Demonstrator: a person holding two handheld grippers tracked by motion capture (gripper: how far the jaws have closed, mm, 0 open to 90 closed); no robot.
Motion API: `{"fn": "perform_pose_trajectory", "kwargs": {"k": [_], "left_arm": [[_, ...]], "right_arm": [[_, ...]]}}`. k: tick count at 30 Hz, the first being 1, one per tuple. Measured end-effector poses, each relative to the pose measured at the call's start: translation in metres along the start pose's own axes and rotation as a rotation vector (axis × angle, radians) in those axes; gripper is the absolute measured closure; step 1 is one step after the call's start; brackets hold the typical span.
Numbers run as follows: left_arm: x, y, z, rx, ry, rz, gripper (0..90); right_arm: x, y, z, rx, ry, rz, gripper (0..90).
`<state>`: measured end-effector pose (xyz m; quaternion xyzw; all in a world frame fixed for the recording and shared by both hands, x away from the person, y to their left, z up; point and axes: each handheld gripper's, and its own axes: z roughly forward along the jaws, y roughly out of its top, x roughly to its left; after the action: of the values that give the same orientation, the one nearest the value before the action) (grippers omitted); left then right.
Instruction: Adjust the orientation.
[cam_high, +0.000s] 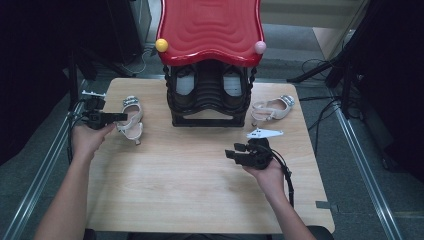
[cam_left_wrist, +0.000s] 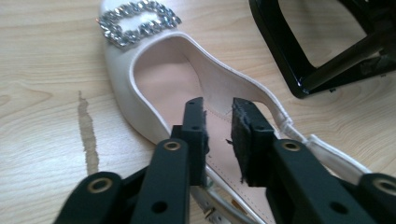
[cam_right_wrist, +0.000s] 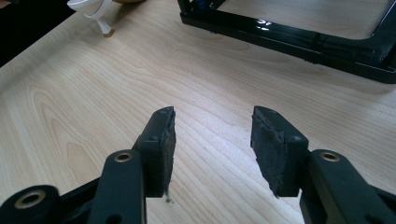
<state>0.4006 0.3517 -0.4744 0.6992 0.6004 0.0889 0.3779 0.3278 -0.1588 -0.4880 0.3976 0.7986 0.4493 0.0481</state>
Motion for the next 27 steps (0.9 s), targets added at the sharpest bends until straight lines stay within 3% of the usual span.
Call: {"fn": "perform_pose_trajectory", "kwargs": {"k": [8,10,14,18,21,25,27], "left_arm": [[0.006,-0.004,-0.003,-0.045,0.035,-0.058,64.3],[0.007,-0.005,-0.001,-0.022,0.06,-0.066,61.8],[0.008,-0.007,0.004,0.003,0.066,-0.062,60.2],[0.013,-0.01,0.017,0.008,0.081,-0.087,60.1],[0.017,-0.014,0.026,-0.011,0.056,-0.152,59.2],[0.019,-0.016,0.031,-0.03,0.069,-0.165,62.3],[0.021,-0.018,0.03,-0.031,0.078,-0.147,66.3]], "right_arm": [[0.001,0.003,0.005,0.006,0.005,-0.011,50.7],[0.001,0.004,0.006,0.011,0.008,-0.01,50.7],[0.001,0.004,0.007,0.015,0.007,-0.015,50.7],[0.001,0.004,0.007,0.02,0.003,-0.017,50.7],[0.002,0.003,0.007,0.017,0.003,-0.022,50.7],[0.001,0.002,0.007,0.024,0.0,-0.022,50.7],[0.002,0.001,0.007,0.026,-0.005,-0.018,50.7]]}}
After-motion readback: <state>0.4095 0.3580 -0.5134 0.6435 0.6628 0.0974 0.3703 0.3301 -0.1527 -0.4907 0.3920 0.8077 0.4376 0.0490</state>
